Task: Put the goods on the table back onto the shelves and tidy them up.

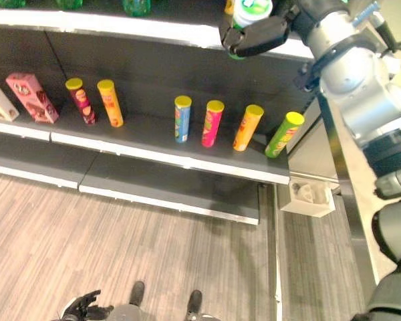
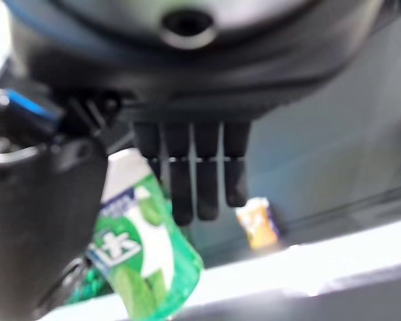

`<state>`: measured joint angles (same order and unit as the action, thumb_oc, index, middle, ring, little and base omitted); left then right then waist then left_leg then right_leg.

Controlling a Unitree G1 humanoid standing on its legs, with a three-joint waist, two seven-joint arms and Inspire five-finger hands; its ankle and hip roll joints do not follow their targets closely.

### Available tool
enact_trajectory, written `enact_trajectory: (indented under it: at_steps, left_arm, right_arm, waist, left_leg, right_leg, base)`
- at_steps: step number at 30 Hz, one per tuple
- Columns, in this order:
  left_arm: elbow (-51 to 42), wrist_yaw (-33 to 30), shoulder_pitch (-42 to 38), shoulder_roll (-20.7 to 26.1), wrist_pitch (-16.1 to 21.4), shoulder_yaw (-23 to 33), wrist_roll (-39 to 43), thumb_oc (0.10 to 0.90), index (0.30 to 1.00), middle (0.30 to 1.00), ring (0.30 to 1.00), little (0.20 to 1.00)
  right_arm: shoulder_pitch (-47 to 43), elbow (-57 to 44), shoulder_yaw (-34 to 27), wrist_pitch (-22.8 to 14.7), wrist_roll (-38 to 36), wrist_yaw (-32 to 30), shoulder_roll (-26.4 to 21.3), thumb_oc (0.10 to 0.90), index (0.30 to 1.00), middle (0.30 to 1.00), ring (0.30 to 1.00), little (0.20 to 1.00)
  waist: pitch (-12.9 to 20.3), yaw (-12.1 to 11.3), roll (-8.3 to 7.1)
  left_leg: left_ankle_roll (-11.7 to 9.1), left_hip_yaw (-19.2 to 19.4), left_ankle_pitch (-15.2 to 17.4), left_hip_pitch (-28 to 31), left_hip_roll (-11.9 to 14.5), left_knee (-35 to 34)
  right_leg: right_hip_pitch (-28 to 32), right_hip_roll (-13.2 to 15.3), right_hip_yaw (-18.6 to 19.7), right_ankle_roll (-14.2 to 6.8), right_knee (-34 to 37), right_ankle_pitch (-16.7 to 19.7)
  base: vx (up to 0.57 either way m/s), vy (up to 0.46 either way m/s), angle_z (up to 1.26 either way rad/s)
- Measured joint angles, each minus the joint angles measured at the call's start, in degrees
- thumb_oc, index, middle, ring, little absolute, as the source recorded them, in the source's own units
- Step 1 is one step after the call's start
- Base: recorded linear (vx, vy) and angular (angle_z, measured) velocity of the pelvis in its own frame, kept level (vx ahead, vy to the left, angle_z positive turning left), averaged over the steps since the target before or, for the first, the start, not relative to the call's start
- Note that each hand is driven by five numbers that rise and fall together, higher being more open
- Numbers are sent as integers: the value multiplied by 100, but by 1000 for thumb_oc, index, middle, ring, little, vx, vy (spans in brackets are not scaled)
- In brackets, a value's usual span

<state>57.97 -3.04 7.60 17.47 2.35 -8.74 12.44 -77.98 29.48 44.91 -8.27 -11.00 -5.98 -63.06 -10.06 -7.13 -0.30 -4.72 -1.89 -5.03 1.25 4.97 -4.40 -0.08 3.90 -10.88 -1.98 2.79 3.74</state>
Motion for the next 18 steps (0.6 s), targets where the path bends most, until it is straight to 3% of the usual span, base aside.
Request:
enact_trajectory:
  at_steps: [2, 6, 10, 12, 14, 16, 18]
  left_arm:
    - [13, -41, 34, 18, 5, 4, -76, 800, 900, 900, 900, 900]
    - [-28, -153, -214, 96, 133, 227, -67, 800, 900, 900, 900, 900]
    - [-24, -157, -345, 269, 135, 185, -68, 800, 900, 900, 900, 900]
    - [-31, -158, -344, 330, 136, 143, -68, 800, 900, 900, 900, 900]
    - [-40, -171, -361, 418, 131, 130, -17, 800, 900, 900, 900, 900]
    - [-46, -171, -382, 473, 132, 101, -16, 800, 900, 900, 900, 900]
    - [-48, -163, -320, 505, 130, 112, -5, 800, 900, 900, 900, 900]
  right_arm:
    - [23, 403, -59, 70, 9, -120, 235, 400, 300, 300, 300, 300]
    - [38, 733, -252, 154, 103, -237, 456, 400, 300, 300, 300, 300]
    - [-37, 898, -154, 148, 169, -282, 588, 400, 300, 300, 300, 300]
    - [-41, 1087, -113, 112, 168, -293, 600, 400, 300, 300, 300, 300]
    - [-184, 1465, -56, 108, 166, -294, 744, 400, 300, 300, 300, 300]
    - [-249, 1583, -76, 126, 164, -325, 723, 400, 300, 300, 300, 300]
    - [-251, 1642, -76, 216, 162, -291, 728, 400, 300, 300, 300, 300]
  waist:
    - [210, 29, -14]
    - [299, -46, -87]
    - [258, -21, -22]
    - [252, -14, -12]
    - [243, -35, -96]
    - [172, -36, -168]
    - [142, 39, -246]
  left_leg:
    - [123, 141, -13, 142, -238, -68]
    - [355, 228, 141, 232, -510, -67]
    - [363, 256, 141, 400, -503, -53]
    - [549, 228, 269, 532, -522, -52]
    - [578, 228, 313, 556, -565, -65]
    - [571, 174, 316, 548, -614, -65]
    - [494, -39, 346, 563, -643, -57]
  right_leg:
    - [161, 231, 11, -161, 189, 208]
    - [97, 474, 2, -244, -45, 199]
    - [-503, 680, 3, -403, -1506, 85]
    - [-560, 791, -95, -590, -1772, -50]
    - [-585, 852, -177, -788, -1311, -226]
    - [-587, 846, -151, -784, -625, -133]
    - [-269, 691, 152, -906, 188, 91]
  base:
    - [111, 208, -10]
    - [74, 169, -5]
    - [72, 88, -4]
    - [133, -89, 2]
    - [67, -131, 0]
    - [125, -202, 14]
    - [156, -139, 39]
